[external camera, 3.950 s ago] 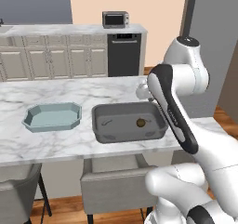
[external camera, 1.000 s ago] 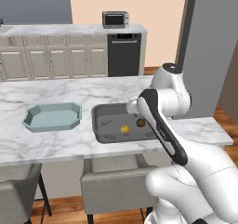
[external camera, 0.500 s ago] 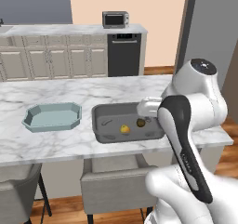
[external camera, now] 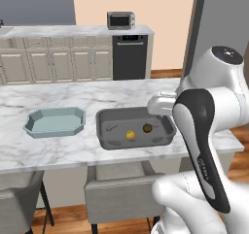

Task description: Place the cold items (apple and kiwi) from the fridge in one tupperware on the dining counter. Place the warm items (hot dog and kebab skewer) in the stove area in another tupperware.

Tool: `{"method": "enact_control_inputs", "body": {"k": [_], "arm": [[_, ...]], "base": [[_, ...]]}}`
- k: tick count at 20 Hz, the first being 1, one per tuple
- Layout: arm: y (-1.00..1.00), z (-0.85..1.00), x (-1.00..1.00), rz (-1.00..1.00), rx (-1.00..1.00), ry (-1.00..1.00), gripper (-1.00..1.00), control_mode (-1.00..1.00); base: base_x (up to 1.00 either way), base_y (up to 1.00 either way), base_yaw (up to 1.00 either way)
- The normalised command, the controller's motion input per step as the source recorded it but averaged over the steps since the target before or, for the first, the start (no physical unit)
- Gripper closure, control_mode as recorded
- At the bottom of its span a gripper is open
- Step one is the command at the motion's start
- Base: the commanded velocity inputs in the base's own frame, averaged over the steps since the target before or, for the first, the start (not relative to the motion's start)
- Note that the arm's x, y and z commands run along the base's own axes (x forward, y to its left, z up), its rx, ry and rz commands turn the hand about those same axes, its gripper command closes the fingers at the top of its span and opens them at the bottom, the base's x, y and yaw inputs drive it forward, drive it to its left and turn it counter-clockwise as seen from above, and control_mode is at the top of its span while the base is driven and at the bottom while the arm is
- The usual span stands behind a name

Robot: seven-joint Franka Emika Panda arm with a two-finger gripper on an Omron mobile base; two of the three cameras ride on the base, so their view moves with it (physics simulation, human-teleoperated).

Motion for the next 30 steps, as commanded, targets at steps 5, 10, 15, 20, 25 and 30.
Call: {"method": "enact_control_inputs", "body": {"k": [5, 10, 15, 20, 25, 30], "arm": [[0.00, -0.05, -0.01, 0.00, -0.01, 0.00, -1.00, 1.00], [0.00, 0.00, 0.00, 0.00, 0.00, 0.00, -1.00, 1.00], [0.00, 0.00, 0.00, 0.00, 0.00, 0.00, -1.00, 1.00], [0.00, 0.00, 0.00, 0.00, 0.00, 0.00, -1.00, 1.00], [0.00, 0.00, 0.00, 0.00, 0.00, 0.00, -1.00, 1.00], [0.00, 0.00, 0.00, 0.00, 0.00, 0.00, -1.00, 1.00]], "base": [[-0.55, 0.23, 0.04], [-0.73, 1.00, 0.33], [-0.23, 1.00, 0.50], [0.00, 1.00, 0.53], [0.22, 0.97, 0.44], [0.54, 0.93, 0.36]]}}
